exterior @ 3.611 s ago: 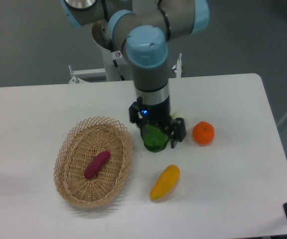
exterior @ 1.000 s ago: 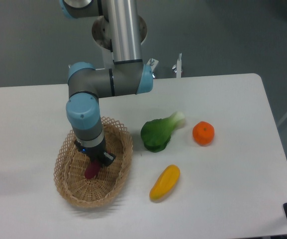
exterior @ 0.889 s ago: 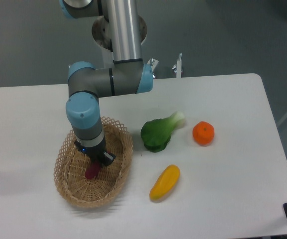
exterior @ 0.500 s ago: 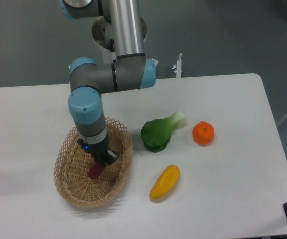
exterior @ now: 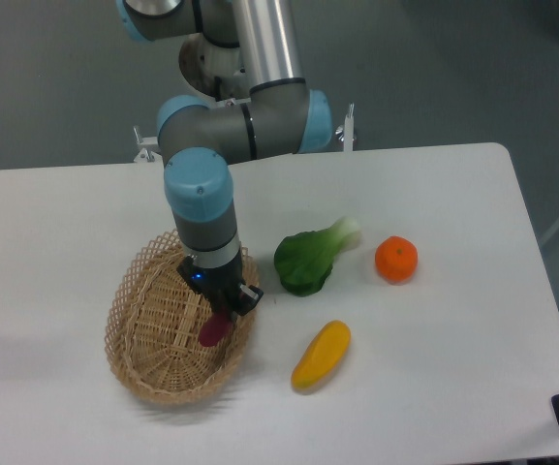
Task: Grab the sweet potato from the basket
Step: 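Lift the sweet potato out of the basket toward the mango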
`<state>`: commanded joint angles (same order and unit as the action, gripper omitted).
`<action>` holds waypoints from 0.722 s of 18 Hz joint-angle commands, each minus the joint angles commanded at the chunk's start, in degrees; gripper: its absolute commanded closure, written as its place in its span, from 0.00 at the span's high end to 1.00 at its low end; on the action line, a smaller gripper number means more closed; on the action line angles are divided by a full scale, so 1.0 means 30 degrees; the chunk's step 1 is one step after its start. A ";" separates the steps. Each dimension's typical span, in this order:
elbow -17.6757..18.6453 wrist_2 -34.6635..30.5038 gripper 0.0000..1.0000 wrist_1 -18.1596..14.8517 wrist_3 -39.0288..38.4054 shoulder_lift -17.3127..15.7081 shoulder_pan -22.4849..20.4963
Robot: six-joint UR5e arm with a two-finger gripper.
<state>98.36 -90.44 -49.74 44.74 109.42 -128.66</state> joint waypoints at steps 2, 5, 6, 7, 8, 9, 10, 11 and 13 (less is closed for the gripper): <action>-0.0440 0.0029 0.28 -0.0379 0.0553 -0.0117 -0.0732; -0.0967 0.0059 0.28 -0.1054 0.2368 -0.0321 -0.2107; -0.1143 0.0117 0.28 -0.1201 0.2808 -0.0467 -0.2663; -0.1319 0.0175 0.28 -0.1463 0.3335 -0.0527 -0.3220; -0.1640 0.0234 0.28 -0.1843 0.4094 -0.0527 -0.3690; -0.1991 0.0380 0.28 -0.2340 0.4885 -0.0527 -0.4187; -0.2401 0.0468 0.28 -0.2838 0.5676 -0.0527 -0.4801; -0.2695 0.0614 0.28 -0.3278 0.6409 -0.0498 -0.5446; -0.2990 0.0849 0.28 -0.3662 0.7932 -0.0469 -0.6531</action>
<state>89.39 -87.89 -60.73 68.53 108.02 -148.26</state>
